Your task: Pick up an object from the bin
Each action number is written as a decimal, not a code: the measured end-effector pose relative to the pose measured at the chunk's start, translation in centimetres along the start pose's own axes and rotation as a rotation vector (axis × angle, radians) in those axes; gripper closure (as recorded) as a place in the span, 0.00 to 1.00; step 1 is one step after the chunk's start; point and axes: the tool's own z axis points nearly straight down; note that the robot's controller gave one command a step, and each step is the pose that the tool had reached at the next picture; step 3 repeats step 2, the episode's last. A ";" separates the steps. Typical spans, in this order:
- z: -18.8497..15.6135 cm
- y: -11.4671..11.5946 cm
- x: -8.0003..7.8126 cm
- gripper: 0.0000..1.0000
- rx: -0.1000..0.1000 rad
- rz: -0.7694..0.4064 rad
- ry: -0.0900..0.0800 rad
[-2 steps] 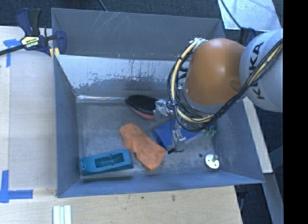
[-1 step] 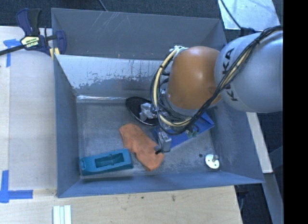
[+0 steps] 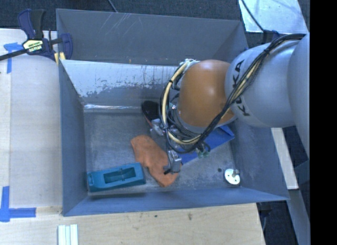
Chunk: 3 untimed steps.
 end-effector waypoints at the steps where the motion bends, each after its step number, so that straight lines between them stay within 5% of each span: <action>1: 3.2 0.2 -1.9 1.00 0.000 0.284 -0.007; 3: 3.2 0.2 -1.9 1.00 0.000 0.284 -0.007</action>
Offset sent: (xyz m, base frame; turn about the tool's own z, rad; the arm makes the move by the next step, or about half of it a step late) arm 0.0000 0.0000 0.0000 0.0000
